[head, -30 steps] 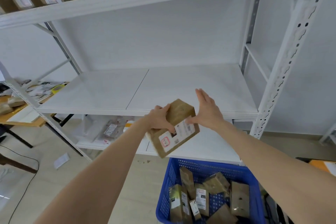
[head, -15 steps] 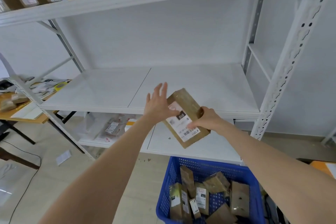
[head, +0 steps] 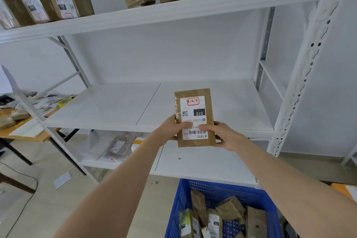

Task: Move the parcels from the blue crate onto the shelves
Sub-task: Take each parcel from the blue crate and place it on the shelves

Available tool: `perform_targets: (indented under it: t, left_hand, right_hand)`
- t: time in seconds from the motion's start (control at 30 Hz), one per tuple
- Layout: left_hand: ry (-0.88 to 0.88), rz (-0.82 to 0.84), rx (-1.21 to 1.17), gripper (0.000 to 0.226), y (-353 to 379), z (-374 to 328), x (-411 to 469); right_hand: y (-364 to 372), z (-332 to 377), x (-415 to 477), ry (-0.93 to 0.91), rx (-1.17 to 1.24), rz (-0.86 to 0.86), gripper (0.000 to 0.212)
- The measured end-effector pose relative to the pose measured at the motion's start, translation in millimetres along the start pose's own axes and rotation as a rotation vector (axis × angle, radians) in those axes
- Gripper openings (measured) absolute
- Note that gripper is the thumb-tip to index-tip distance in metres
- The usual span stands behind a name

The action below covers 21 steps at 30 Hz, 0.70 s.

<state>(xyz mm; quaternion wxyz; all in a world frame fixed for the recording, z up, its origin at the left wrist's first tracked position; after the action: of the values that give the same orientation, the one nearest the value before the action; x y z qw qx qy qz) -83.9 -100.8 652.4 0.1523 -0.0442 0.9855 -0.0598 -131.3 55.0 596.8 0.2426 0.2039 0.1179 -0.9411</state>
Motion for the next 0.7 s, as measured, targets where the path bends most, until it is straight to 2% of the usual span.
perform_targets:
  t: [0.1, 0.2, 0.23, 0.3, 0.33, 0.4, 0.47, 0.5, 0.57, 0.63, 0.7]
  left_hand:
    - [0.094, -0.07, -0.022, 0.057, -5.3, -18.6, 1.5]
    - [0.236, -0.32, 0.063, 0.09, -26.7, -42.6, 2.7]
    - [0.259, -0.386, 0.151, 0.1, -33.2, -48.4, 3.3]
    - [0.292, -0.46, 0.455, 0.119, -37.8, -61.4, 1.3]
    - [0.311, -0.426, 0.645, 0.124, -32.5, -66.7, 2.5]
    - [0.322, -0.218, 0.986, 0.127, -9.9, -65.3, 8.1]
    - [0.267, -0.012, 1.225, 0.124, 9.9, -47.8, 10.0]
    - [0.24, 0.036, 1.272, 0.122, 13.6, -39.2, 11.6]
    - [0.188, 0.061, 1.196, 0.119, 13.0, -28.9, 14.8]
    - [0.149, 0.029, 1.03, 0.112, 4.9, -25.1, 16.3]
    - [0.056, -0.044, 0.782, 0.095, -13.8, -18.7, 17.2]
  right_hand:
    - [-3.4, 15.2, -3.0, -0.031, -0.044, -0.04, 0.051]
    - [-15.9, 36.0, -4.5, -0.086, -0.196, -0.098, 0.055]
    - [-20.5, 44.2, -5.8, -0.101, -0.311, -0.12, 0.06]
    - [-27.9, 58.3, -8.4, -0.115, -0.728, -0.186, 0.076]
    - [-27.6, 65.3, -11.4, -0.125, -0.953, -0.216, 0.082]
    - [-18.5, 77.6, -16.2, -0.189, -1.235, -0.229, 0.089]
    - [-2.9, 86.3, -21.0, -0.268, -1.347, -0.18, 0.098]
    - [3.0, 88.8, -22.0, -0.297, -1.367, -0.153, 0.101]
    - [10.2, 90.0, -23.2, -0.328, -1.406, -0.122, 0.107]
    - [10.6, 88.9, -23.1, -0.358, -1.425, -0.182, 0.115]
    - [-3.3, 93.2, -26.8, -0.372, -1.181, -0.366, 0.122]
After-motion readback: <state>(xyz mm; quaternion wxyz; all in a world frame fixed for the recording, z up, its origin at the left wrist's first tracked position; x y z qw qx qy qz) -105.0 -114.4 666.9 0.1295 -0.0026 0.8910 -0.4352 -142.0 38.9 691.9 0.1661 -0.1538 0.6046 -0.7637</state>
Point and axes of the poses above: each hand's wrist, its own x-axis towards the middle knuckle, its own y-axis out of the palm, z = x × y, the point moved 8 cm from there along x, towards the middle knuckle, and after that the axes turned 10 degrees about -x, right-handed, at the moved point
